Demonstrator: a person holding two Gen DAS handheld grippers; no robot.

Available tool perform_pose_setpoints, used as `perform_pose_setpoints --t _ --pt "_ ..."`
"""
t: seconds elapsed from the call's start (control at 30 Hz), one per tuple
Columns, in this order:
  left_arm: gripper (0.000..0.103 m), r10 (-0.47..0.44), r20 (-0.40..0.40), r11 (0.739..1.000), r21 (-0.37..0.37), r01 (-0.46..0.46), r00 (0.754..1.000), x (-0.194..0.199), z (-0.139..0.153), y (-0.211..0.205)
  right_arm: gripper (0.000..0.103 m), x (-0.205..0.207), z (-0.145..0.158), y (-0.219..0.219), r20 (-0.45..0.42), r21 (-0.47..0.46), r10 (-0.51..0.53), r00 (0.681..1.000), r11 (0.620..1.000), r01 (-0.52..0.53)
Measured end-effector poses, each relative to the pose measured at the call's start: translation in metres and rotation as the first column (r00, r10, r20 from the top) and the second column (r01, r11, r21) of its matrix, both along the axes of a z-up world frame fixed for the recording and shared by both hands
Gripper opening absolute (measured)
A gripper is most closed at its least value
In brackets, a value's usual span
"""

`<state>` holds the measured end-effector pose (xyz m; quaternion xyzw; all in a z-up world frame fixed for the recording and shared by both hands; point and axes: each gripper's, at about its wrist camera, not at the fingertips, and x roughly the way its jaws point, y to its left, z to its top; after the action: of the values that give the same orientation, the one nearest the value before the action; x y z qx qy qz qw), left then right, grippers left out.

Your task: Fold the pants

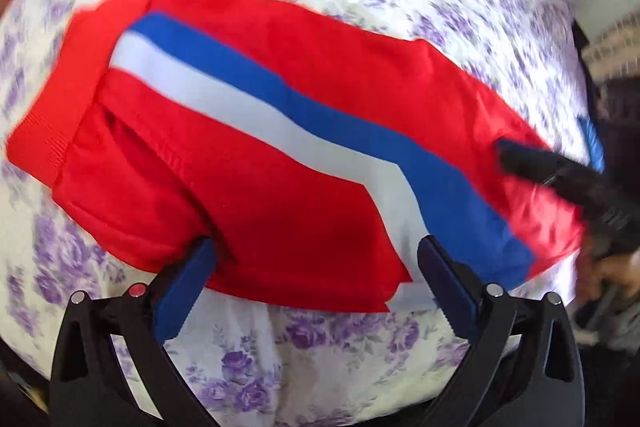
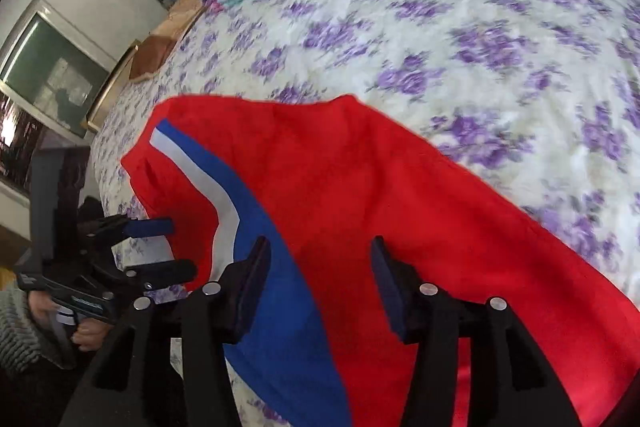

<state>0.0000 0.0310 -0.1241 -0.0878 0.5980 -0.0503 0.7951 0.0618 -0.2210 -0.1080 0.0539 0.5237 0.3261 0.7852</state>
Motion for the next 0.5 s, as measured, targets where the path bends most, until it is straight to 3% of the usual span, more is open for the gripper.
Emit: perform_pose_setpoints --t 0.07,0.13,0.2,0.27,0.33,0.5 --pt "0.098 -0.051 0.006 0.996 0.071 0.051 0.999 -0.006 0.003 -0.009 0.056 -0.017 0.017 -0.055 0.036 0.073 -0.137 0.990 0.988 0.134" --pt "0.098 -0.061 0.036 0.997 0.058 0.059 0.997 -0.011 0.011 -0.011 0.056 -0.041 0.025 -0.118 0.019 0.145 -0.309 0.951 0.942 0.303" --pt "0.098 -0.064 0.091 0.998 0.023 0.062 0.994 -0.014 0.025 -0.011 0.056 -0.070 0.026 -0.178 -0.028 0.195 -0.478 0.878 0.859 0.474" --pt "0.098 -0.065 0.149 0.997 -0.019 0.068 0.987 -0.011 0.041 -0.016 0.058 -0.104 0.020 -0.231 -0.094 0.230 -0.626 0.774 0.743 0.629" --pt "0.098 -0.077 0.180 0.993 -0.079 0.093 0.981 0.000 0.050 -0.026 0.058 -0.131 0.013 -0.266 -0.129 0.218 -0.717 0.685 0.654 0.725" --pt "0.098 -0.143 0.150 0.973 -0.162 0.167 0.978 0.041 0.043 -0.077 0.058 -0.152 -0.015 -0.293 -0.158 0.185 -0.783 0.601 0.575 0.797"
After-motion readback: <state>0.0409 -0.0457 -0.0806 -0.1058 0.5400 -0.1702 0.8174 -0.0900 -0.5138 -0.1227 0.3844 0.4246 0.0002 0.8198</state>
